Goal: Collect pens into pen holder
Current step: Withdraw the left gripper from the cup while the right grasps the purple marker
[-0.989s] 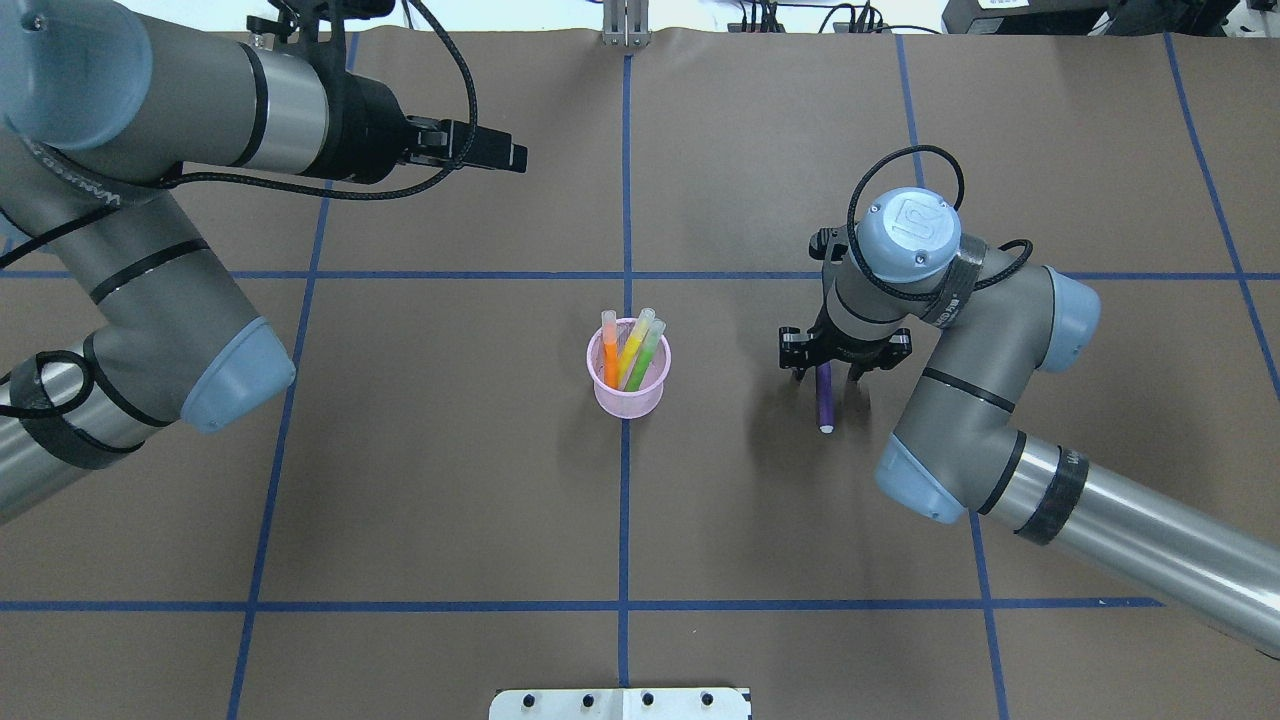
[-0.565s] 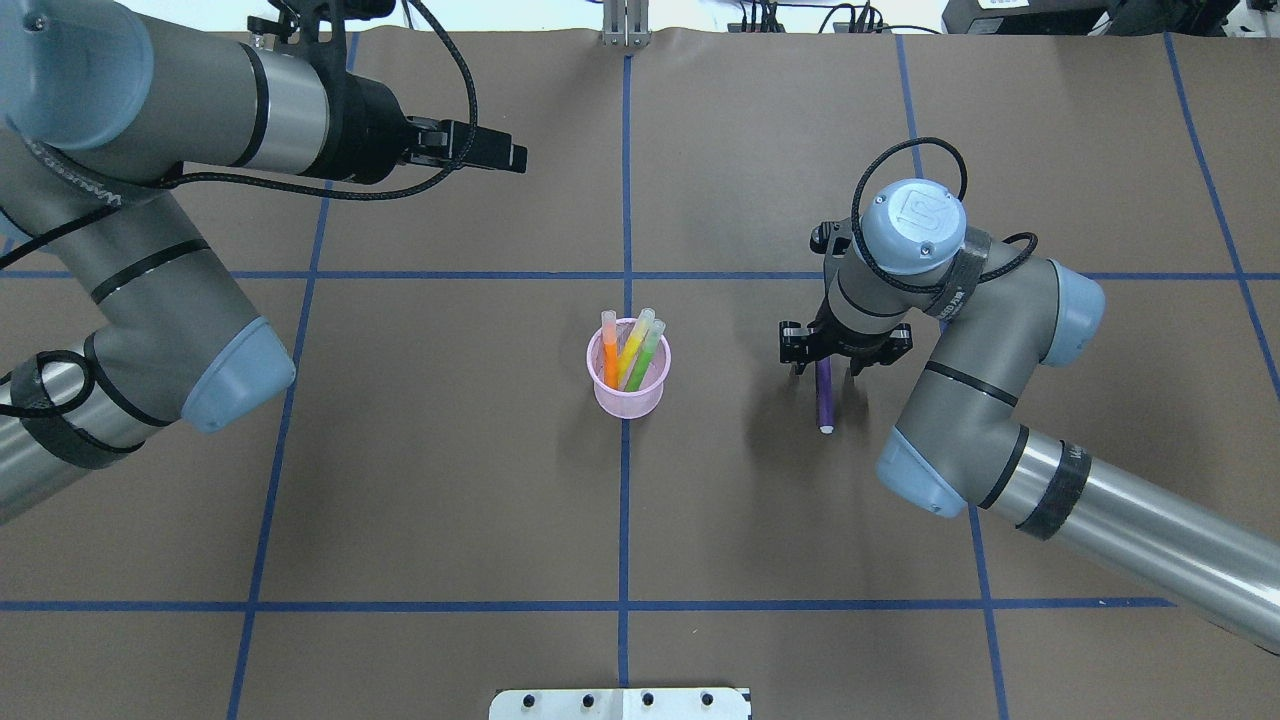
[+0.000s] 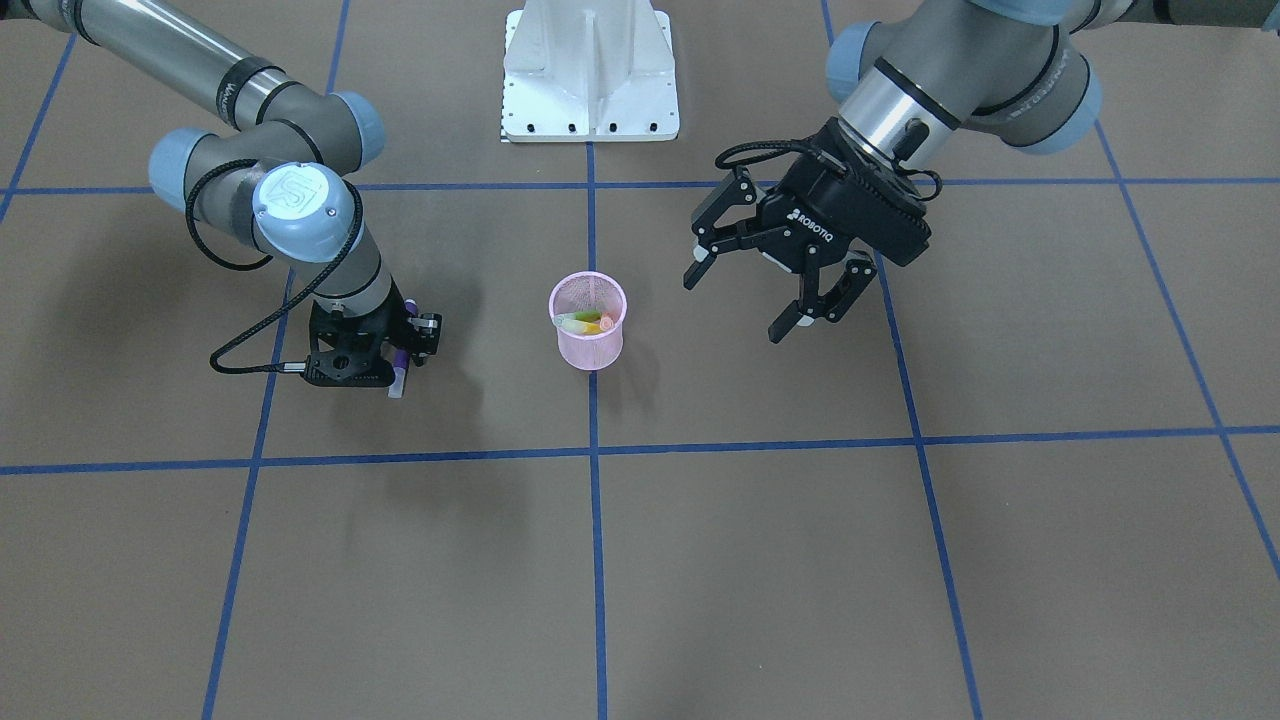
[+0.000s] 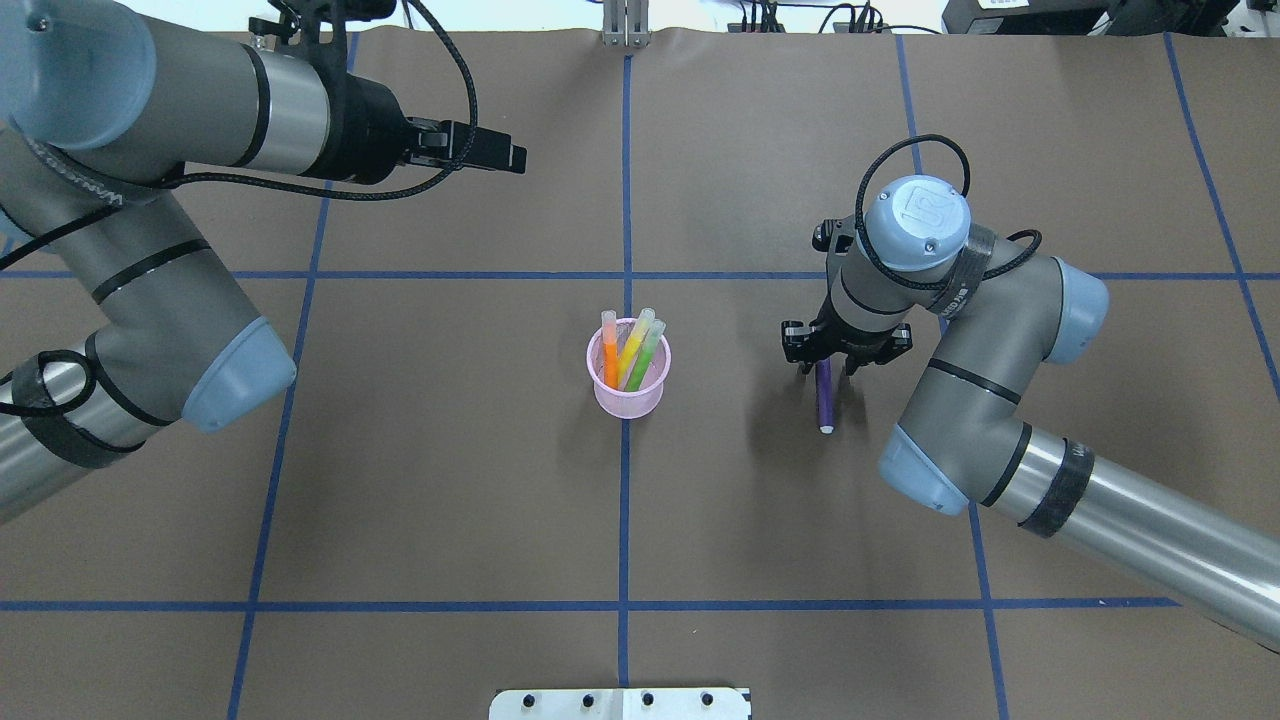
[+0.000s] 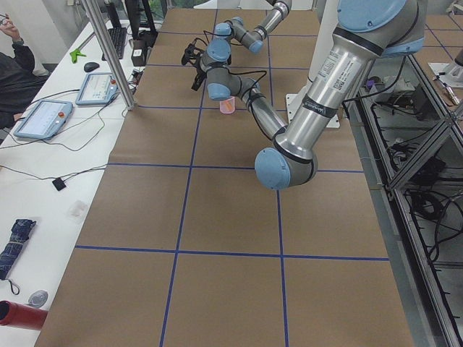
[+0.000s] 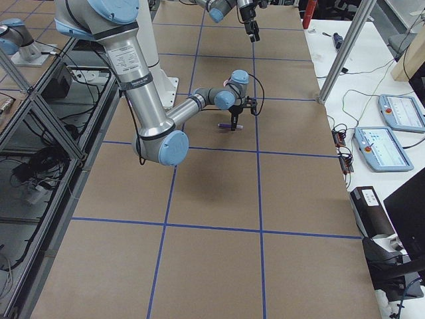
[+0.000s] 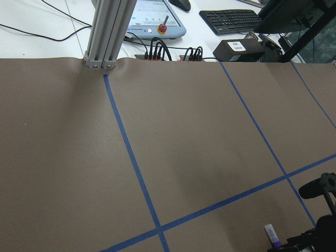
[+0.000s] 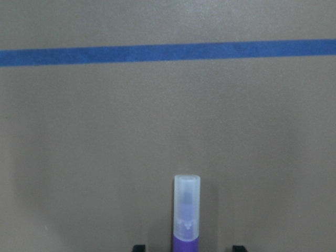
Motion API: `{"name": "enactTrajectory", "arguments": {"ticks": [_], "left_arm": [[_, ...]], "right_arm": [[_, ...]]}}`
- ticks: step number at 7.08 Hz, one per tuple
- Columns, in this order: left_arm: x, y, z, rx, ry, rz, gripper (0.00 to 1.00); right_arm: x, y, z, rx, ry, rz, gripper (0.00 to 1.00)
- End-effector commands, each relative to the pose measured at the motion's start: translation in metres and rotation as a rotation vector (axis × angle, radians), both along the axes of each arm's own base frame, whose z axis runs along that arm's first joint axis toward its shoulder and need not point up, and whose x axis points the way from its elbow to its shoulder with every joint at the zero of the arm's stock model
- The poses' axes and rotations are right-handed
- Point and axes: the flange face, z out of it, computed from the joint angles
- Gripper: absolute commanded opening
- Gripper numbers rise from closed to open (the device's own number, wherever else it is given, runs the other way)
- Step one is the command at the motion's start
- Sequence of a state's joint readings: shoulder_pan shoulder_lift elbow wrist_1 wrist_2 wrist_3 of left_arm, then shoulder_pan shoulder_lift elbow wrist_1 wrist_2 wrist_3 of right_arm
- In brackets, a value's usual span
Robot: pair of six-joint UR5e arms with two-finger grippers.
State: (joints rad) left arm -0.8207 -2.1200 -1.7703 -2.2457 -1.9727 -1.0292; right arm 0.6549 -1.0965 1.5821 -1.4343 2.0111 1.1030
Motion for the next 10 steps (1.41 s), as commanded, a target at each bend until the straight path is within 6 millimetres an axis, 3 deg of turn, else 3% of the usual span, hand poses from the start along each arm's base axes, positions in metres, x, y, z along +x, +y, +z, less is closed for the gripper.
{"name": "enactTrajectory", "arguments": {"ticks": [1,2,3,5,7,8,10], "left_arm": [[0.0,0.0,0.0,0.0,0.0,0.0,0.99],[0.0,0.0,0.0,0.0,0.0,0.0,0.99],[0.001,0.001,0.0,0.0,0.0,0.002,0.99],[0.001,0.001,0.0,0.001,-0.001,0.002,0.99],[0.0,0.001,-0.001,0.001,0.001,0.002,0.99],[0.0,0.001,-0.001,0.001,0.001,0.002,0.99],[-0.002,0.001,-0.002,0.003,0.003,-0.002,0.99]], "right_arm": [[-0.001,0.0,0.001,-0.001,0.002,-0.001,0.57],[-0.001,-0.001,0.001,0.0,0.003,0.001,0.56],[-0.001,-0.001,0.001,-0.001,0.003,0.002,0.48],[-0.001,-0.001,0.001,-0.005,0.003,0.005,0.22],[0.0,-0.001,0.002,-0.002,0.004,0.002,0.15],[-0.001,0.0,0.001,-0.001,0.002,0.001,0.0],[0.025,-0.014,-0.023,0.024,-0.044,0.031,0.0]]}}
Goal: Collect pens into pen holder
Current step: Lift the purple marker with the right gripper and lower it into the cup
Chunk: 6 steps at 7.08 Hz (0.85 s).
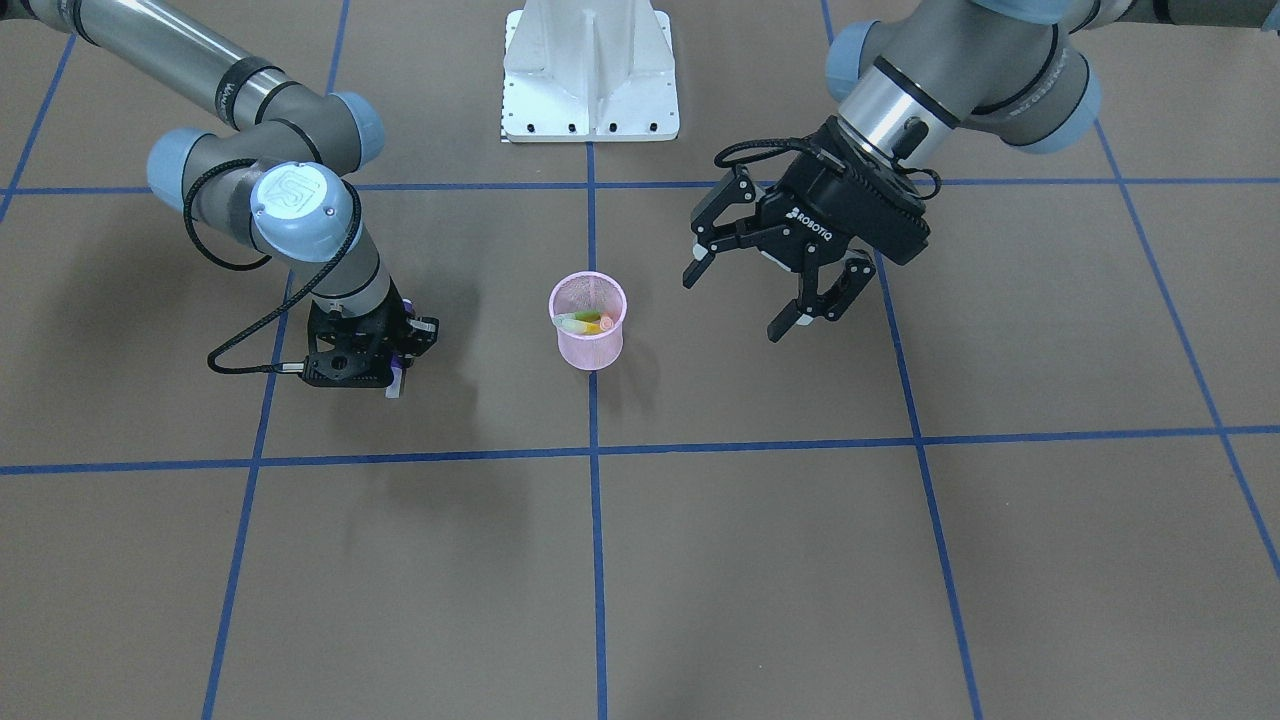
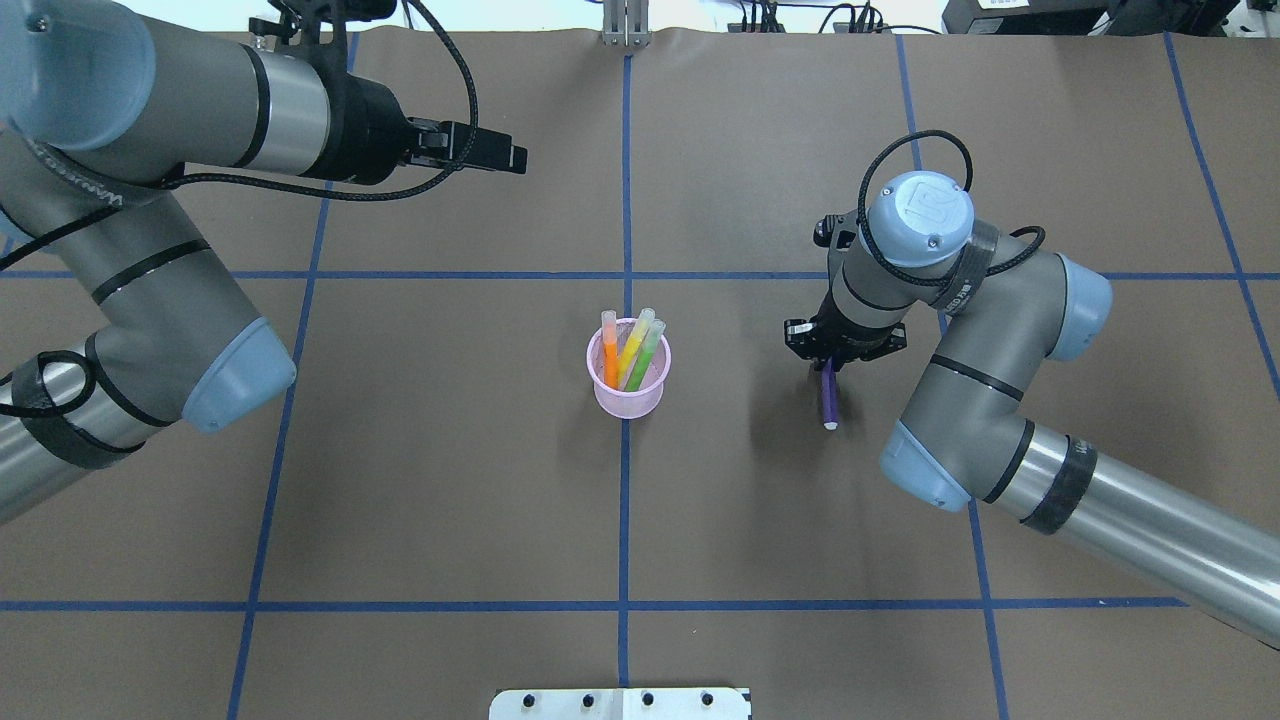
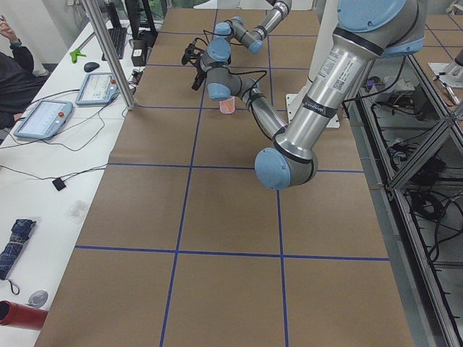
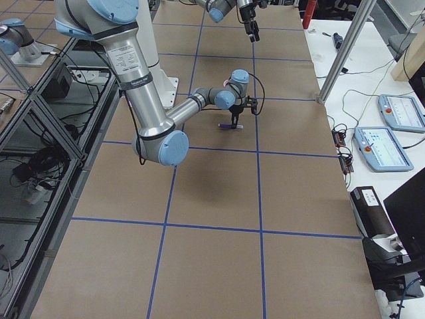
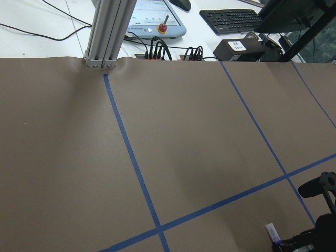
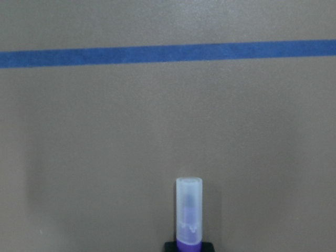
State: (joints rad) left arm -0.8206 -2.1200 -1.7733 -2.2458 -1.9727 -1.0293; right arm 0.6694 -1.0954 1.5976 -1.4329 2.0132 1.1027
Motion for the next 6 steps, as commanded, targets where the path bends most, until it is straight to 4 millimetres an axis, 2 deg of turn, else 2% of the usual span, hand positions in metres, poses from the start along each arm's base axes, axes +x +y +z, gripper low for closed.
{"name": "enactTrajectory", "arguments": {"ticks": [1,3,5,6], "left_arm": [[-0.003,-0.003,0.001,-0.001,-0.003,-0.006,0.99],[-0.004,-0.005,0.002,-0.005,-0.012,-0.01,0.99],[-0.018,-0.015,0.012,0.009,-0.038,-0.031,0.99],[-0.025,-0.019,0.021,0.002,-0.047,-0.043,0.99]], "right_arm": [[0.029,-0.008,-0.039,0.053,-0.064,0.034,0.0],[0.063,-0.027,-0.108,0.273,-0.258,0.137,0.0],[0.085,-0.03,-0.142,0.481,-0.439,0.214,0.0],[0.091,-0.029,-0.151,0.577,-0.477,0.286,0.0]]}}
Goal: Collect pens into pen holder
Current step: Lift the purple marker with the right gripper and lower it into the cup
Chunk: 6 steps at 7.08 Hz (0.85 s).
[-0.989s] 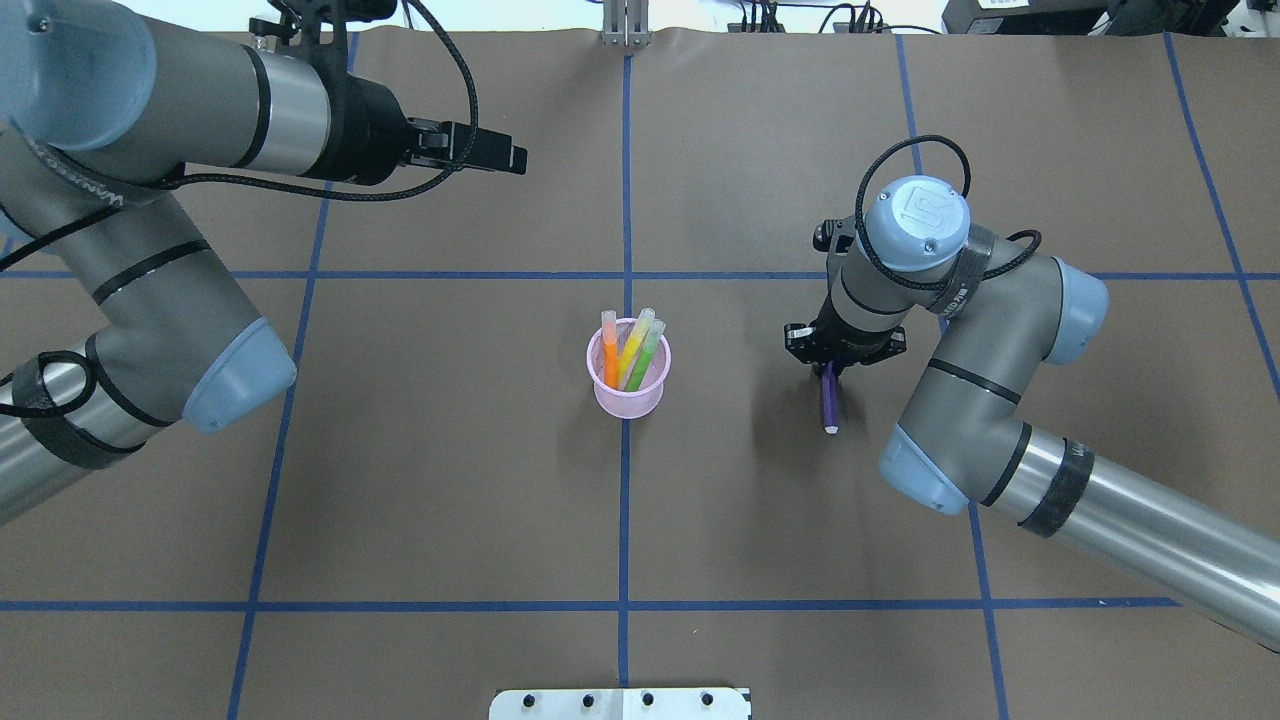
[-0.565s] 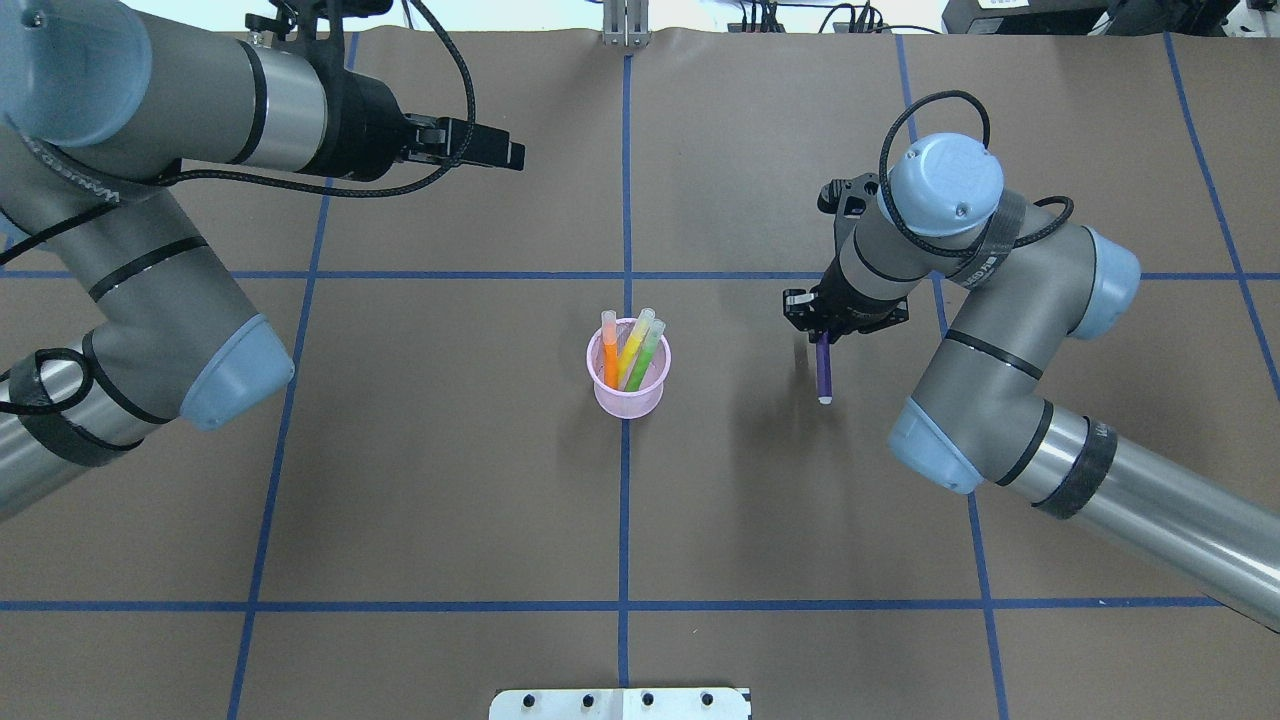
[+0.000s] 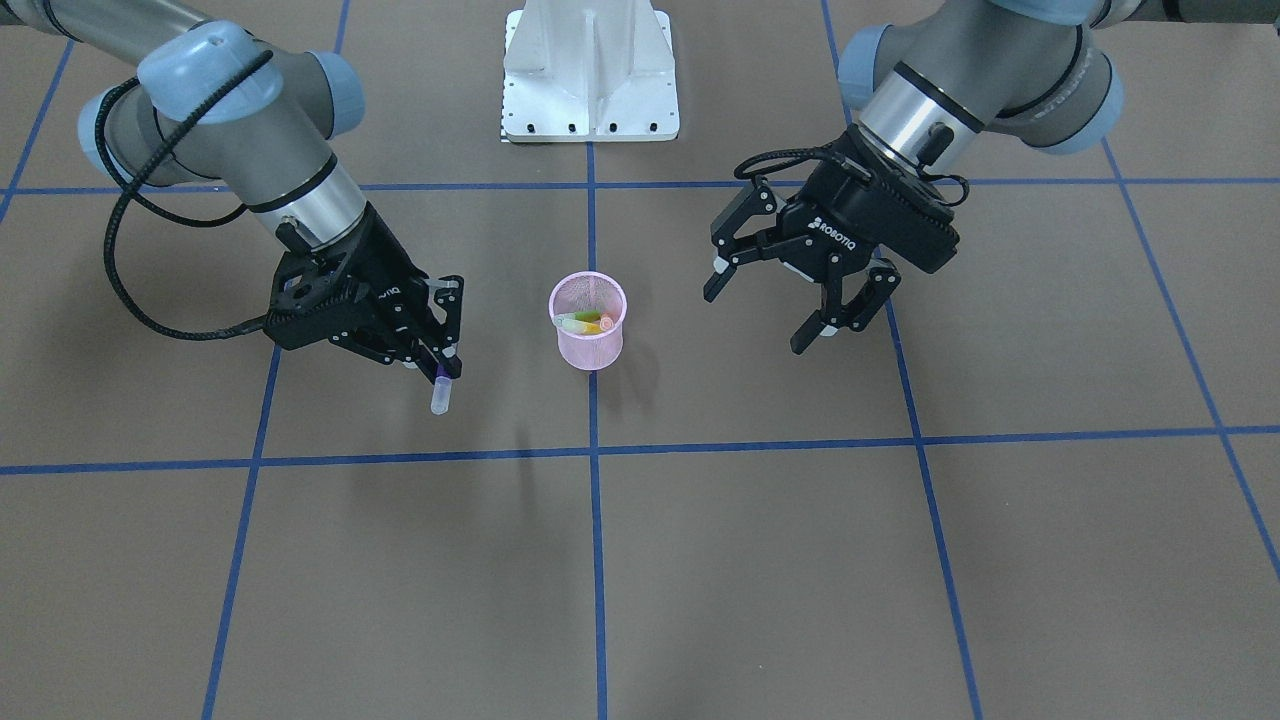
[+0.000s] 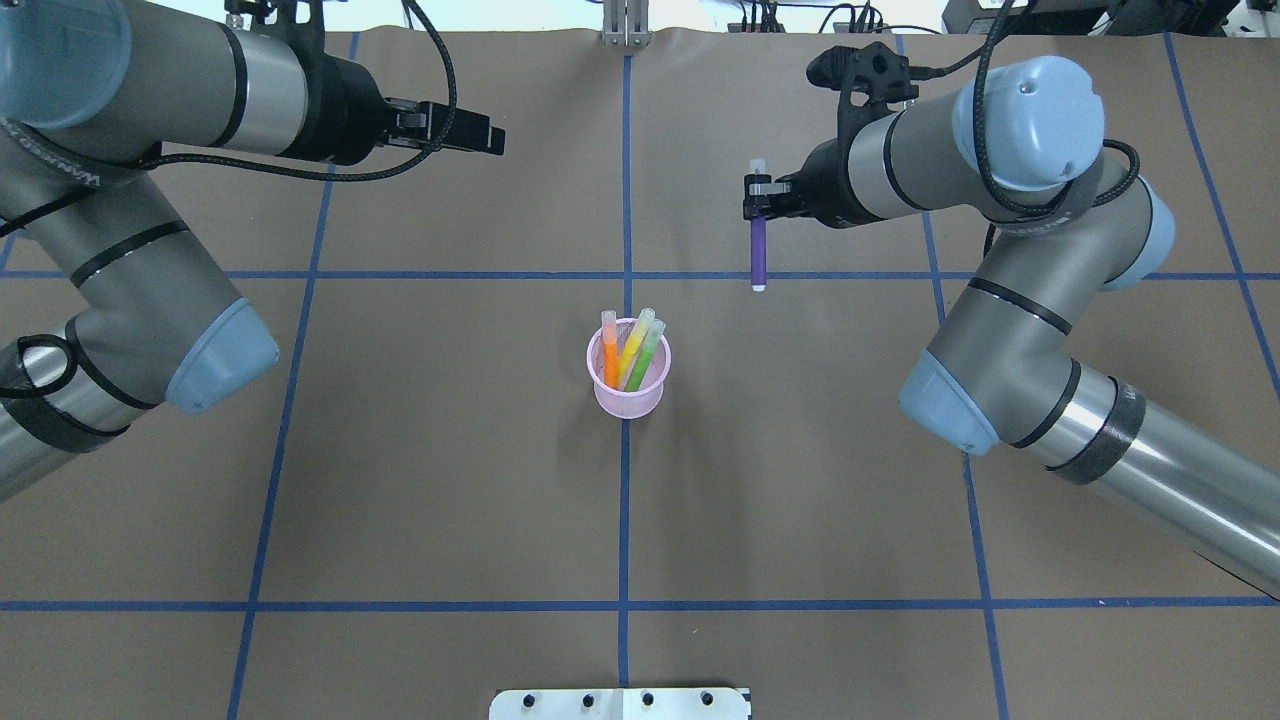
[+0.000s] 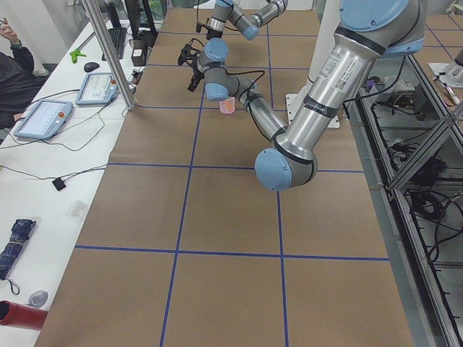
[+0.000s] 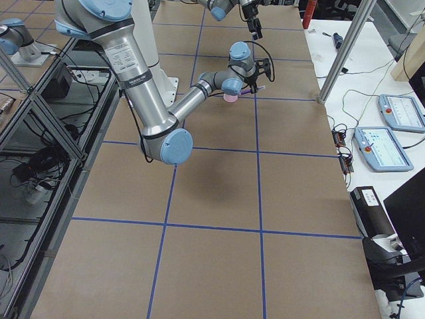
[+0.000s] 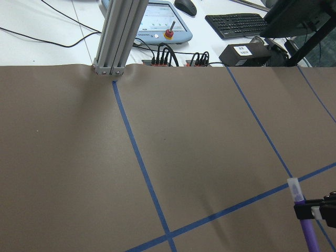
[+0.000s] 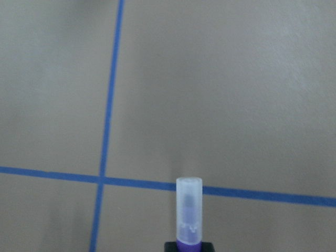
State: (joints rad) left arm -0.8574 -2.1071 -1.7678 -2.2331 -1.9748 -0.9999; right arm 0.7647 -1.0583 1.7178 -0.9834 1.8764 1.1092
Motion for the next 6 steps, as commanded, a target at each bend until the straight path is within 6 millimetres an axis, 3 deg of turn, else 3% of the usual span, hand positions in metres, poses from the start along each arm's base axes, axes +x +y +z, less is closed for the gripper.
{"name": "enactTrajectory", "arguments": {"ticks": [1,4,6], "left_arm": [[-0.013,-0.008,0.013,0.01,-0.027,-0.018,0.99],[-0.043,-0.017,0.067,0.02,-0.118,-0.015,0.99],[-0.05,-0.019,0.082,0.008,-0.136,-0.022,0.99]], "right_arm": [[0.0,0.012,-0.023,0.171,-0.114,0.136,0.0],[-0.065,0.08,-0.036,0.368,-0.149,0.215,0.0],[-0.094,0.113,-0.033,0.408,-0.12,0.202,0.0]]}}
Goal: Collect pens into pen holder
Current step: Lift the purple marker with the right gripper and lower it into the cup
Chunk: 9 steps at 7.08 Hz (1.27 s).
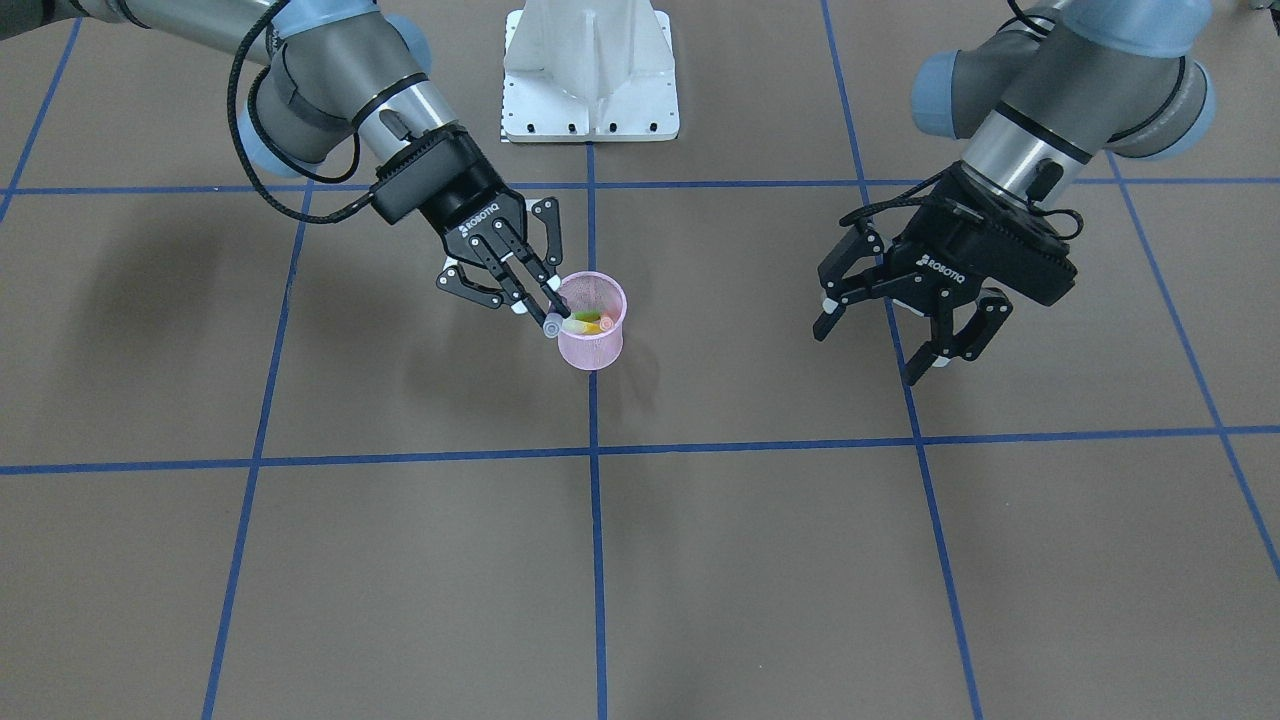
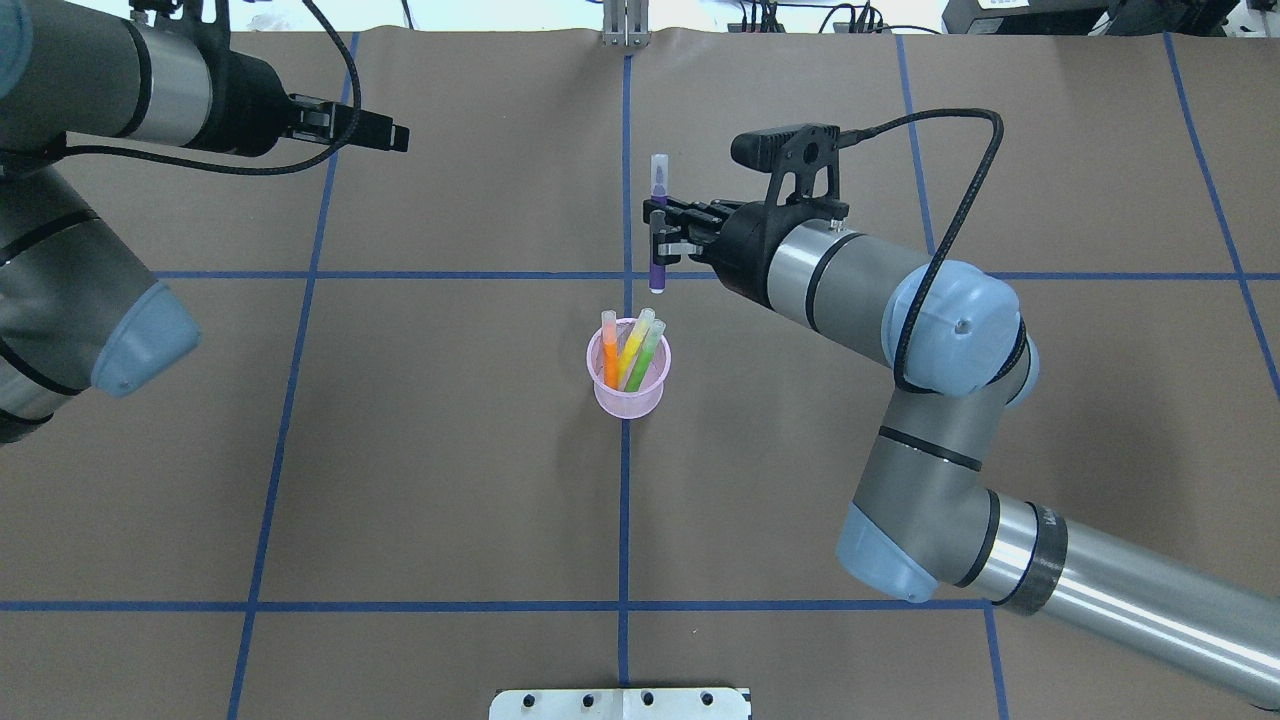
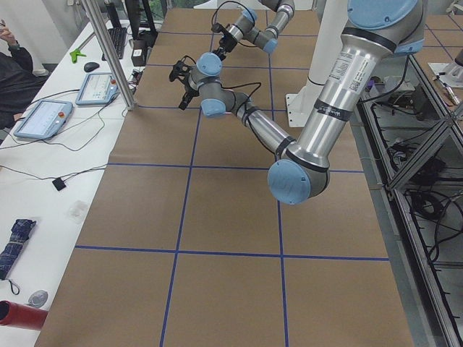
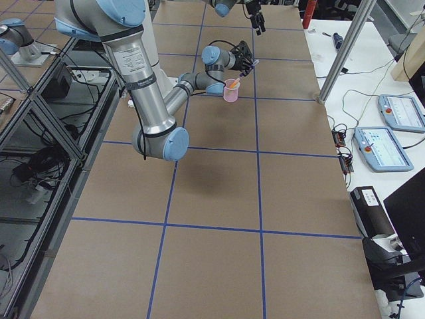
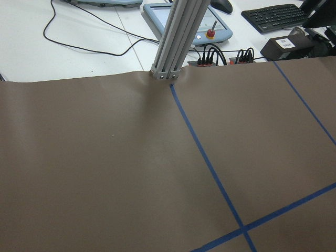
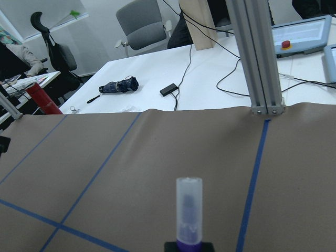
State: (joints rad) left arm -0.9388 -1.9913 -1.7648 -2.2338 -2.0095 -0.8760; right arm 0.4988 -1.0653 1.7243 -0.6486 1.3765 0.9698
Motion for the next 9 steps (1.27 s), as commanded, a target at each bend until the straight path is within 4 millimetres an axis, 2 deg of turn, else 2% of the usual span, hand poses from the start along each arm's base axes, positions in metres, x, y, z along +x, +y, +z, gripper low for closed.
{"name": "enactTrajectory", "arguments": {"ticks": [1,3,4,6,7,8,9], "left_arm": [[-0.005,-0.001,0.011,-0.006,-0.016,-0.001,0.99],[-0.004,-0.003,0.014,-0.011,-0.02,-0.001,0.99],[-0.003,-0.002,0.022,-0.018,-0.025,0.0,0.99],[-0.004,-0.003,0.028,-0.013,-0.037,0.003,0.99],[-0.003,-0.003,0.029,-0.015,-0.039,0.003,0.99],[-0.003,-0.003,0.03,-0.016,-0.04,0.003,0.99],[-0.003,-0.003,0.029,-0.015,-0.039,0.003,0.99]], "right_arm": [[-0.028,0.03,0.005,0.057,0.051,0.005,0.0],[-0.04,0.043,0.019,0.051,0.078,-0.018,0.0],[-0.045,0.048,0.025,0.049,0.088,-0.025,0.0],[-0.058,0.049,0.031,0.041,0.108,-0.001,0.0],[-0.06,0.05,0.026,0.037,0.093,-0.001,0.26],[-0.061,0.051,0.026,0.034,0.091,0.001,0.98],[-0.059,0.051,0.023,0.036,0.083,0.001,0.99]]}}
